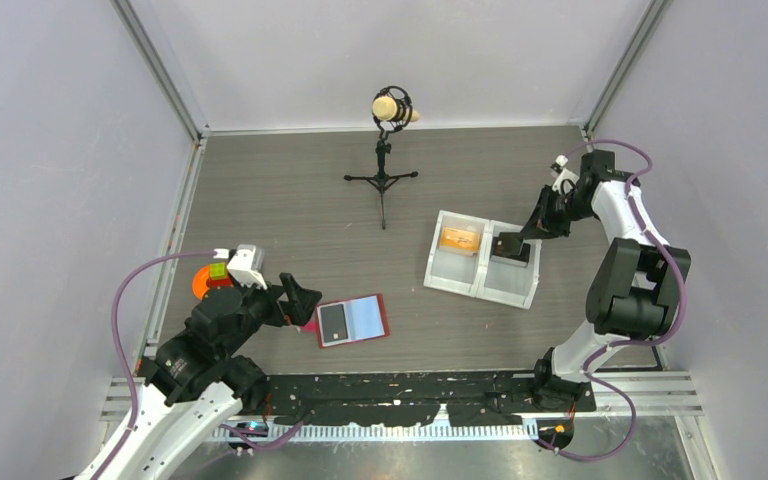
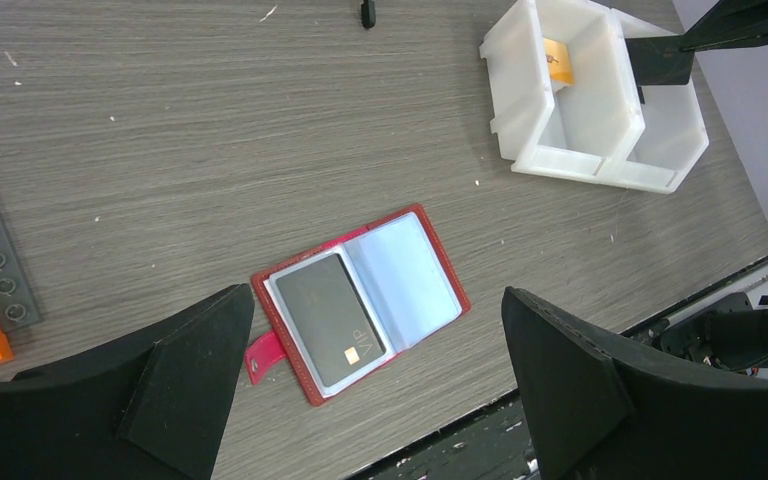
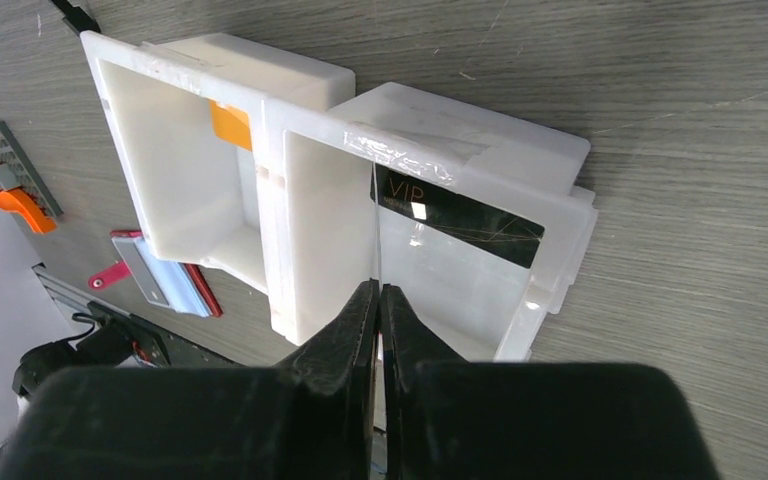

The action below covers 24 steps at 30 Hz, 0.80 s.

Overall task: Take the credit cards out of the card holder
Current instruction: Place the credit card in the storage box.

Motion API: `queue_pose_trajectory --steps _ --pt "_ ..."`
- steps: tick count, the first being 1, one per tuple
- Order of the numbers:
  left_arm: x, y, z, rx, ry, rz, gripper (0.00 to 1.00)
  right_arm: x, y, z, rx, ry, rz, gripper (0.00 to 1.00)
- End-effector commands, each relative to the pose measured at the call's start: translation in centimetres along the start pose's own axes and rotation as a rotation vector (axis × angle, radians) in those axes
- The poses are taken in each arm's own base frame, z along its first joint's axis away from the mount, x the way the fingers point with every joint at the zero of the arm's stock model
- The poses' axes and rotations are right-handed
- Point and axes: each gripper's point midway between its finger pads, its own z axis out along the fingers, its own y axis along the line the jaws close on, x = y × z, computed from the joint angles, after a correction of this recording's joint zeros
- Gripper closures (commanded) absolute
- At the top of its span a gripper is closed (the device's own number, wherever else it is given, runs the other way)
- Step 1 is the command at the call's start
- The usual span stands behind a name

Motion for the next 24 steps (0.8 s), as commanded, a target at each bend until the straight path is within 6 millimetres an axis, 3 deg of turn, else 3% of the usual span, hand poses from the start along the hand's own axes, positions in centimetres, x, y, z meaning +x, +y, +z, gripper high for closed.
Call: queue_pose_trajectory --steps 1,12,24 --pt "-0.3 0.2 0.0 -0.012 -0.009 0.018 0.01 -1.9 -0.4 0.0 0.036 -0.058 0.0 0.87" --pt "-0.3 0.3 -0.1 -0.018 -0.007 0.02 0.01 -3.4 -2.0 0.3 0.123 -0.072 0.02 0.83" --pt "-0.4 0.2 -0.4 -0.007 -0.012 0.027 0.0 -7.1 -1.6 -1.8 0.178 -0.128 0.003 0.74"
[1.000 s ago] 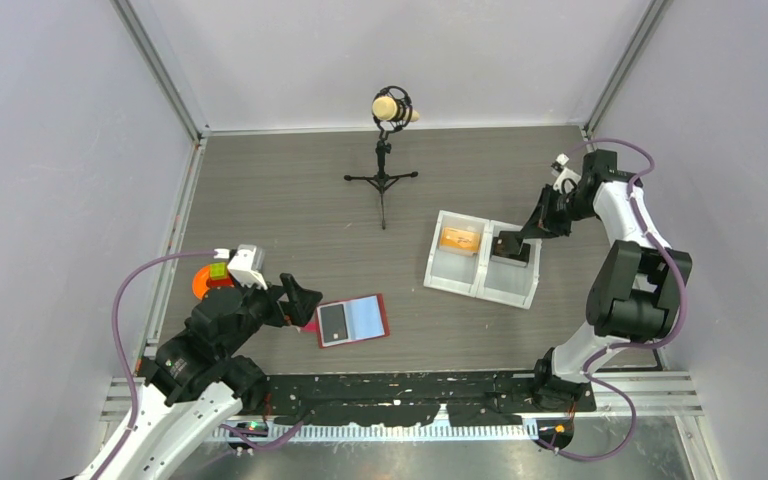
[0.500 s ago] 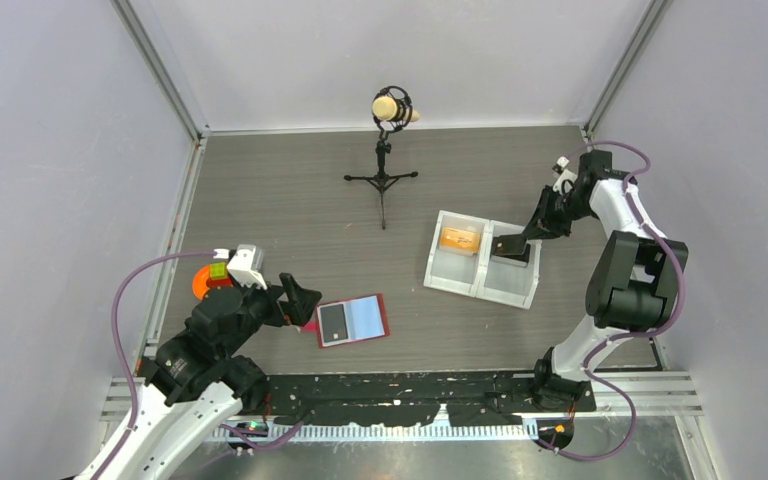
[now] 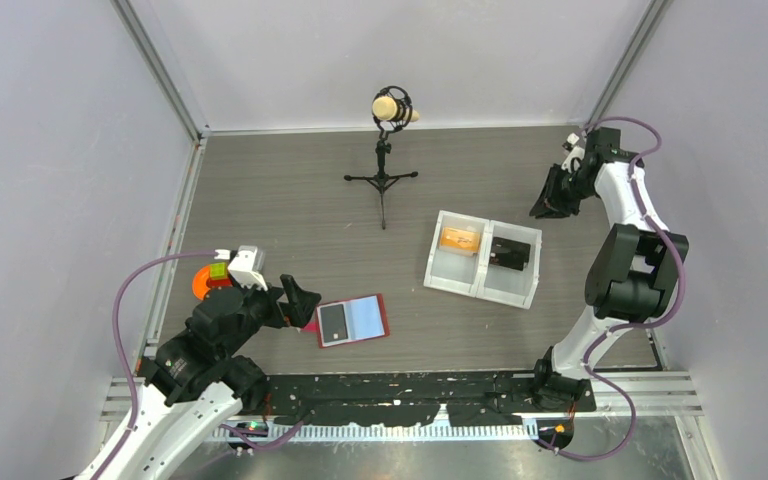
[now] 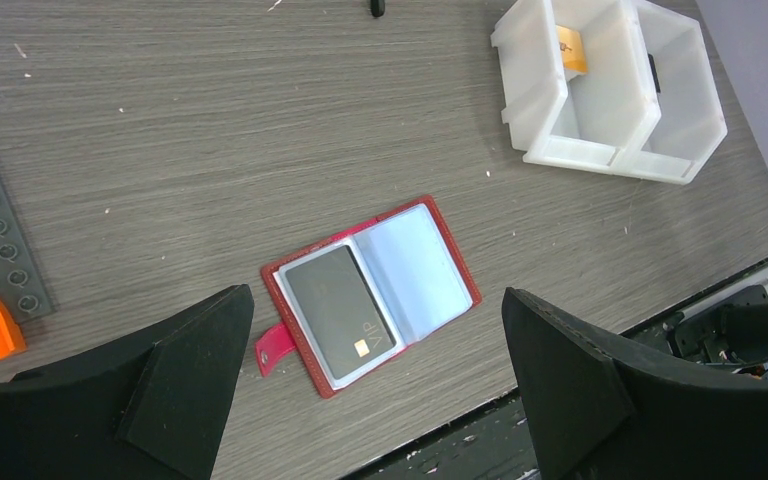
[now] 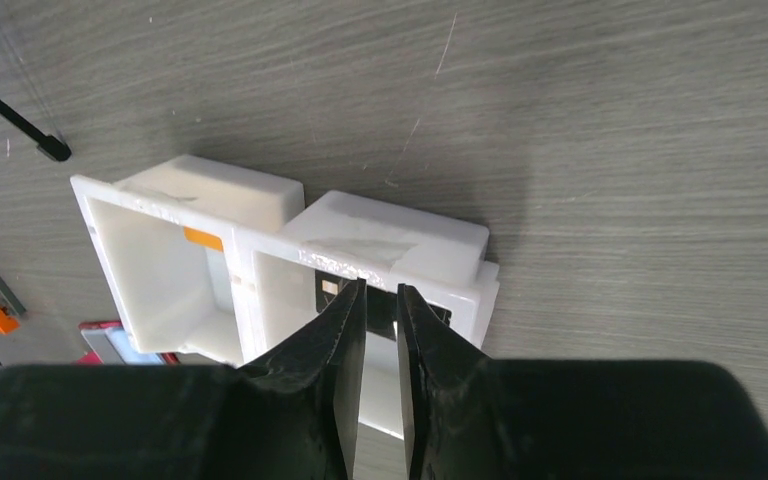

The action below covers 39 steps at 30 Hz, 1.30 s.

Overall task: Take the credit cards out of the card holder
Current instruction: Place the credit card in the storage box, then remove the credit card from the card holder.

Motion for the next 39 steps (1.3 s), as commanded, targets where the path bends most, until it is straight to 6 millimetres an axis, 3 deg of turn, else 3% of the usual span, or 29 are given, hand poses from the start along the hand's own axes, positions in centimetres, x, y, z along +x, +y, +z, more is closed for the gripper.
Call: queue_pose_trajectory --steps 1,4,9,15,18,22,23,24,29,33,39 --pt "-0.9 -0.2 -0.4 0.005 -0.03 0.013 0.0 -1.9 0.2 -1.4 0.035 -0.04 -0.005 0.74" --pt "-0.8 -0.1 -0.4 0.001 -0.027 0.016 0.0 -2.8 0.7 -2.6 0.051 -0.082 -0.018 0.74" --pt "-0.9 0.0 -0.5 -0.004 -0.029 0.015 0.0 -2.5 2.2 -4.1 0.099 -0.129 -0.051 0.75" --pt "-0.9 0.1 -0.4 -0.009 -0.029 0.018 0.0 1.6 4.0 -3.7 0.196 -0.14 -0.043 0.77" --pt "-0.8 0.1 -0.4 -0.009 -0.028 0.018 0.0 4.2 3.3 -3.2 0.259 -0.137 0.003 0.8" --pt "-0.9 0.0 -0.3 0.0 -0.036 0.016 0.0 6.4 4.0 -3.5 0.289 -0.2 -0.002 0.82" --pt "-0.9 -0.1 -0.2 0.002 -0.034 0.016 0.0 7.9 3.7 -3.1 0.295 -0.193 -0.003 0.83" --pt "-0.9 -0.1 -0.2 0.003 -0.034 0.015 0.0 7.5 4.1 -3.0 0.277 -0.232 0.019 0.83" --pt "-0.7 -0.1 -0.2 0.0 -0.023 0.012 0.0 9.8 3.5 -1.2 0.24 -0.278 0.081 0.88" --pt "-0.9 0.1 -0.4 -0.005 -0.037 0.012 0.0 10.6 3.2 0.4 0.211 -0.29 0.119 0.94" --pt "-1.1 0.4 -0.5 -0.019 -0.059 0.006 0.0 10.6 3.5 2.6 0.164 -0.309 0.133 0.95"
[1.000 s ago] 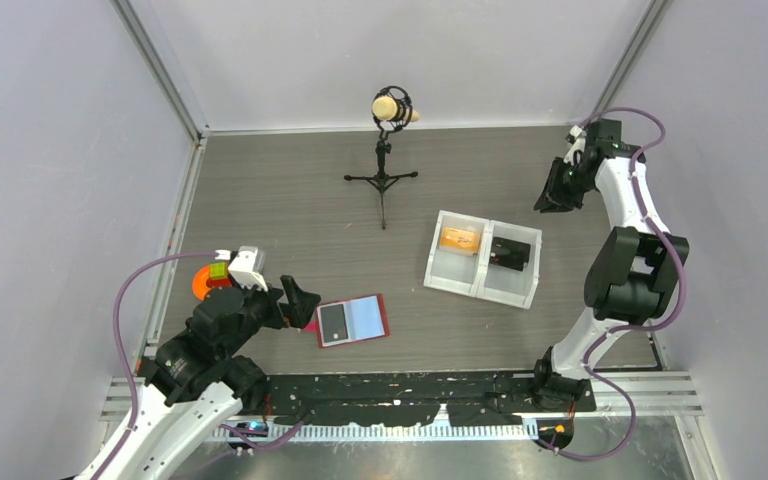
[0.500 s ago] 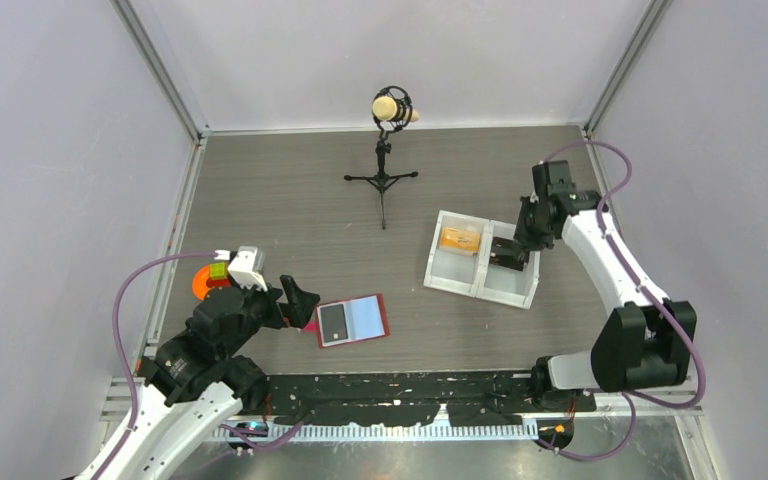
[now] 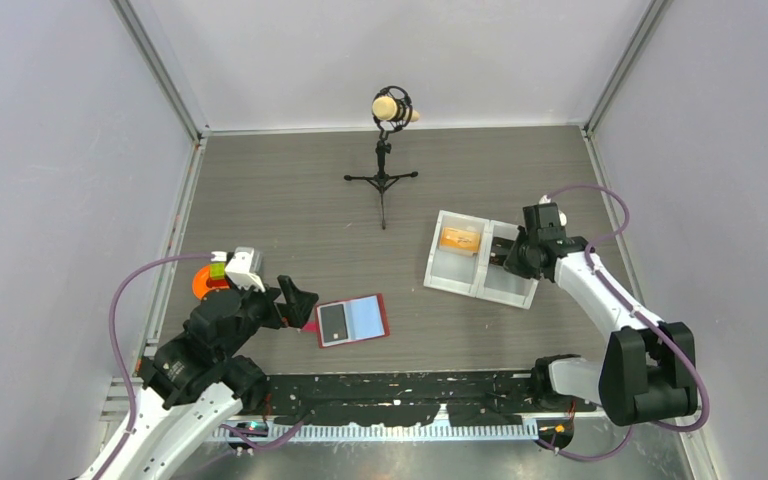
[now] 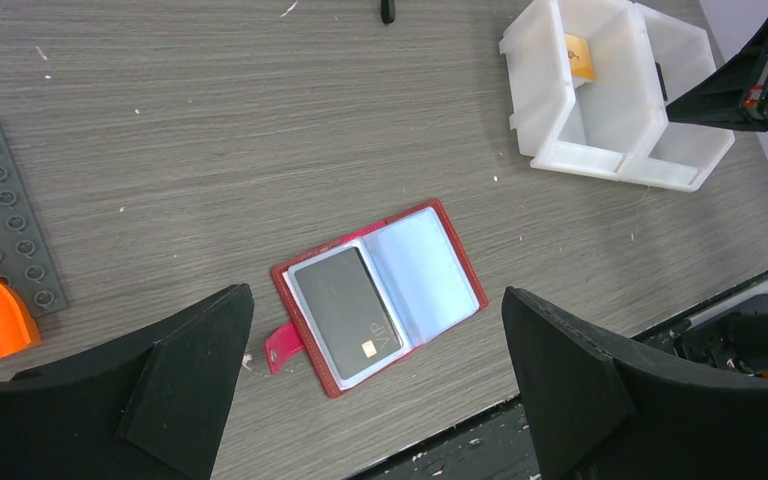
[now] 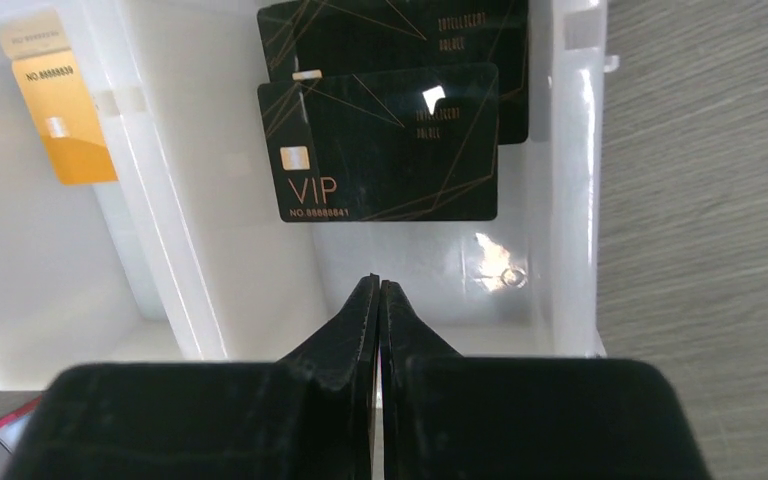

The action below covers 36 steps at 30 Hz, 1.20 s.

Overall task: Take the credit cards out of the card holder
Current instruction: Remove the credit card from the card holder.

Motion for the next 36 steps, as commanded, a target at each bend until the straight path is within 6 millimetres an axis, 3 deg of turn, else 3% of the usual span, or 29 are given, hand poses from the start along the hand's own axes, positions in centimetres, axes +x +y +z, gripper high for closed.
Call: queue_pose_trajectory --steps 1,15,36 --pt "-1.0 0.1 -0.2 -0.006 -0.047 0.005 0.0 -2.0 1.7 1.2 -0.061 -0.093 0.05 0.95" --pt "-1.0 0.3 -0.2 -0.018 -0.042 0.005 0.0 -0.1 0.7 3.7 -0.028 -0.08 0.087 0.95" --pt "-1.1 0.7 -0.5 -0.042 -0.051 0.009 0.0 -4.5 0.5 4.0 0.044 -0.222 0.051 0.95"
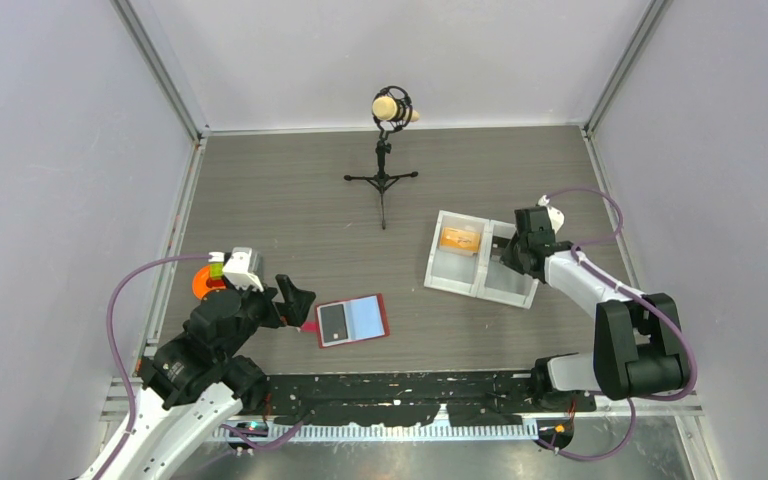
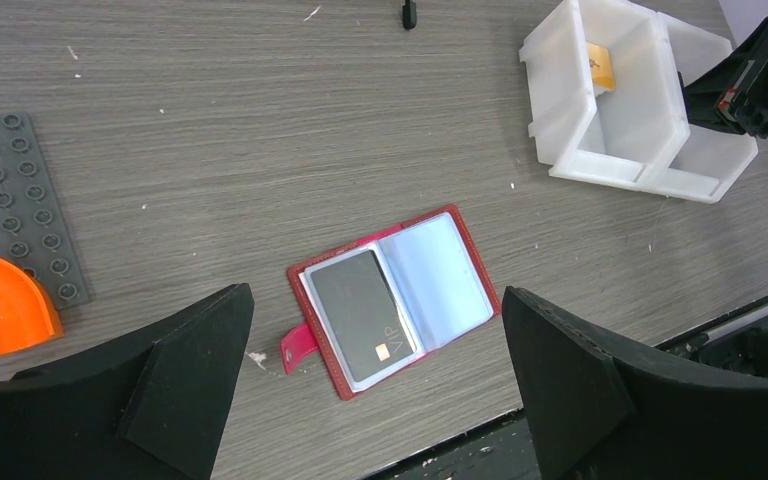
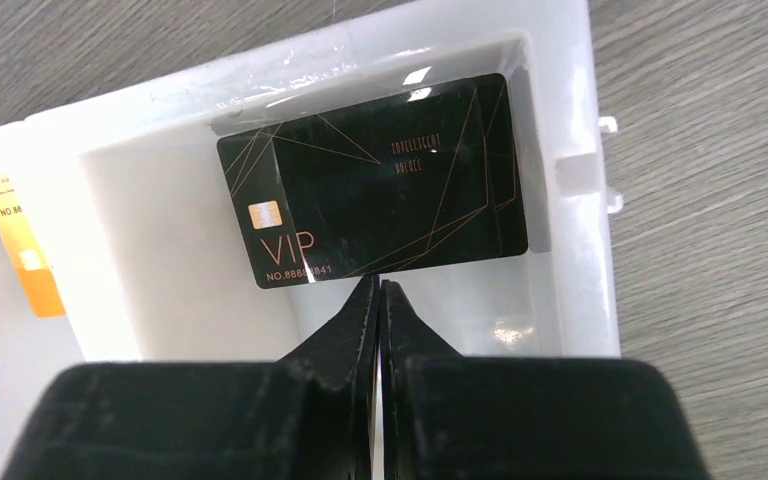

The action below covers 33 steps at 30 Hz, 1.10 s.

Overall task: Take the credit cards out of the card holder
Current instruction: Remove the credit card from the card holder.

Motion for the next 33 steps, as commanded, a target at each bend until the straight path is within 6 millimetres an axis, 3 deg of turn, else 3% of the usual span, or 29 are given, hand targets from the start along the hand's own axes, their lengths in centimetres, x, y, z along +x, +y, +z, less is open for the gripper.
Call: queue_pose_trajectory --steps 1,8,16,21,25,29,33 --pt "-0.9 0.0 -0.4 -0.004 -0.034 0.008 0.0 -2.8 0.8 -0.1 0.006 -0.085 -0.017 0.95" --pt "-0.9 0.2 -0.4 -0.013 -0.033 0.006 0.0 -2.1 1.0 -0.9 -0.013 -0.035 -0.053 0.95" --pt "-0.7 0.4 -0.2 -0.024 -0.024 0.004 0.0 -3.6 3.3 -7.3 -0.162 -0.067 -0.086 0.95" --pt "-0.6 0.5 -0.1 -0.033 -0.016 -0.001 0.0 -5.3 6.6 -11.9 -0.283 -0.154 -0.132 0.92" --pt "0.0 0.4 0.2 -0.035 0.003 -0.03 0.0 -4.6 9.7 -14.8 -0.363 -0.196 -0.169 0.85" --pt "1.5 -0.1 1.0 -0.02 0.072 -0.059 0.0 -2.3 14.1 -16.8 -0.497 -0.204 -0.208 0.77" --pt "3.6 -0.3 2.1 -0.036 0.183 -0.094 0.04 2.0 18.5 -17.2 -0.581 -0.147 -0.282 0.72"
